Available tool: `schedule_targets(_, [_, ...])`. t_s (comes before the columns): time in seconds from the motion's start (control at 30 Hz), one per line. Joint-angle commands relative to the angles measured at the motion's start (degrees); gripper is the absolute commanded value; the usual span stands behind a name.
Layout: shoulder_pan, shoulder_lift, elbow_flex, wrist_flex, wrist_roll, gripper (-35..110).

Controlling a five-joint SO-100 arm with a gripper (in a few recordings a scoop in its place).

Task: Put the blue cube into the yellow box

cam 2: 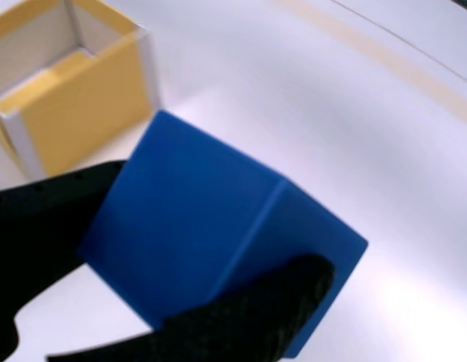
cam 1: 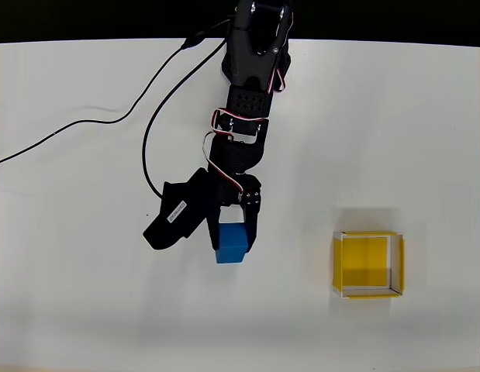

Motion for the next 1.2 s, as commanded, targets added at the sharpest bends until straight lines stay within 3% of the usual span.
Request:
schedule_targets(0.0, [-6.59, -0.44, -9.93, -4.57, -0.26, 15])
schedule_targets(0.57, [-25.75, -15.29, -22.76, -8.61, 1.67, 15])
schedule_targets(1.17, [-31.73, -34.98, -34.54, -10.46, 6.50, 16])
